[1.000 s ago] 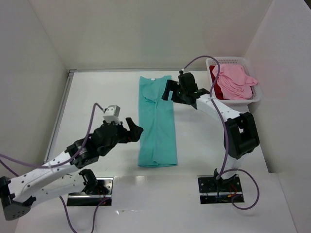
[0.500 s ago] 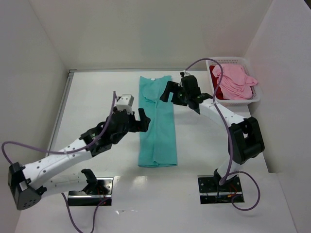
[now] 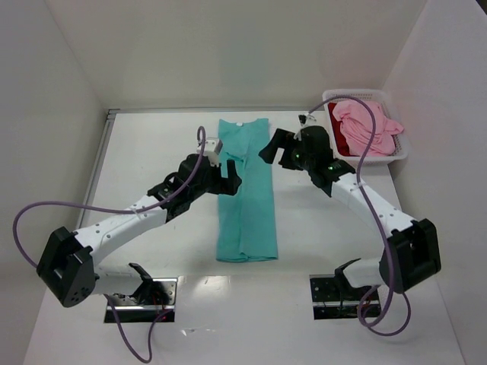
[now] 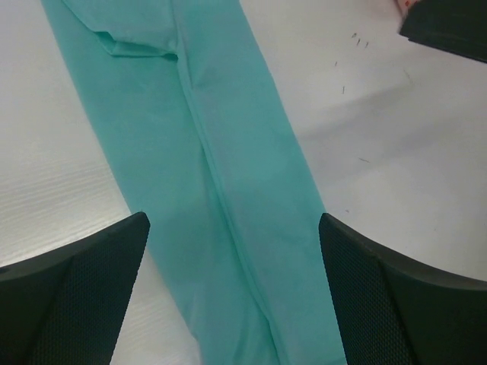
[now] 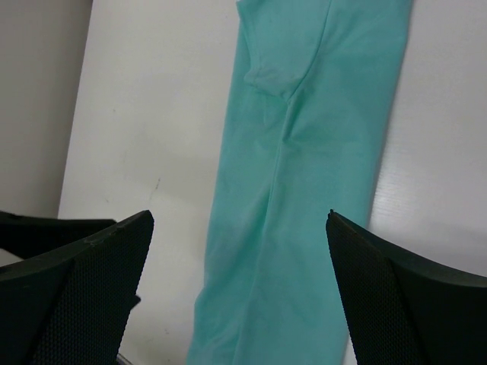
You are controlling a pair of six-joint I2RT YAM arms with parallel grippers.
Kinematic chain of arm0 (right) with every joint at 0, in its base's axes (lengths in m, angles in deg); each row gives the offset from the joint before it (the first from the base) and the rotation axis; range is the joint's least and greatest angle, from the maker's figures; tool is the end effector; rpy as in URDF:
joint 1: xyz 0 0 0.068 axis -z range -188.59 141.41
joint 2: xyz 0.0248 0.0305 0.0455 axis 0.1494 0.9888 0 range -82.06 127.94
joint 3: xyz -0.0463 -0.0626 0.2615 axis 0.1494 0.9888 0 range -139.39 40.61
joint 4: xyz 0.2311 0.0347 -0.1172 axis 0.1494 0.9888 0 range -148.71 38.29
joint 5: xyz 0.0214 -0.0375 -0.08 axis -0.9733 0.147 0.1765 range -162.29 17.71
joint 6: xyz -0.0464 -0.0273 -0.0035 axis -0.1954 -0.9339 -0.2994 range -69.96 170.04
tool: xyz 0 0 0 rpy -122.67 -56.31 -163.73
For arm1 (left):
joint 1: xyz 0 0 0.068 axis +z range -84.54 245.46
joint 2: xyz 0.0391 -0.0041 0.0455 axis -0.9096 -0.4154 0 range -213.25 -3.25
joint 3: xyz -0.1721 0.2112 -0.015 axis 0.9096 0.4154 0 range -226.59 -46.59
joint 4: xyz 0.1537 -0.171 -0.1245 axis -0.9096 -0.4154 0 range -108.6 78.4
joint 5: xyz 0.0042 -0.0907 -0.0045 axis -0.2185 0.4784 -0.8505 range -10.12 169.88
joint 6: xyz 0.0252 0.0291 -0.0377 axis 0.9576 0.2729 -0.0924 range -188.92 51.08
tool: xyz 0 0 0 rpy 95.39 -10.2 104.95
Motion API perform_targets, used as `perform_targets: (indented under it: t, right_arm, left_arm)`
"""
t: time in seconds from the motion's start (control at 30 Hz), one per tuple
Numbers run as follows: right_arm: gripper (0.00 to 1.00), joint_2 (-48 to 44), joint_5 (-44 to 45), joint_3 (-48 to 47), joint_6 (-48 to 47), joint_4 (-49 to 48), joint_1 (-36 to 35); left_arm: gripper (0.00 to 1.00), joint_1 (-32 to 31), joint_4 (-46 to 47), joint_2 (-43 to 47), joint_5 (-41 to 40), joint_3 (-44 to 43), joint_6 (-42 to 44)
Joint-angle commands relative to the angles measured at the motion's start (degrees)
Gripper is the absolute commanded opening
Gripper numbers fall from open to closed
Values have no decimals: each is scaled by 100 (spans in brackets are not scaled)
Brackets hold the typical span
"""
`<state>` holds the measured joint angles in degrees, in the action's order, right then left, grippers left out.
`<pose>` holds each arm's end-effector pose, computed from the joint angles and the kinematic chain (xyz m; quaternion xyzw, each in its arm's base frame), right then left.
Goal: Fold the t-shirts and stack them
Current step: Rotate the tshirt 90 degrees
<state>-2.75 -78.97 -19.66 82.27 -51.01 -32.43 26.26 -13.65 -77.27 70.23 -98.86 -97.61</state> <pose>0.2909 0.1330 0.3005 0.0317 0.8500 0.2898 0.4388 0.2338 -0.1830 0.2883 0.0306 0.8354 -0.2455 0.4908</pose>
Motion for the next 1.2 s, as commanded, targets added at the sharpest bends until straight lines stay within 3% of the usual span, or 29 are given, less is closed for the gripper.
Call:
perform_targets:
  t: [0.0,0.2,0.37,0.93,1.17]
  right_arm:
    - [100,-556,176,296,248,-156,28]
    - [100,-1364,123,1218,626,-85,28]
    - [100,-1778,-9,1729,820,196,28]
    - [100,-3755,-132,3531,1488,521,28]
    - [100,-4011,-483,3803,1357,768,28]
  left_arm:
    - [100,263,749,291,515,269,-57]
    - [100,457,197,213,675,332,3]
    - [100,457,187,107,1402,665,-488]
    - [100,176,-261,1337,860,1843,-1815]
    - [100,-377,-885,574,605,1545,-2026]
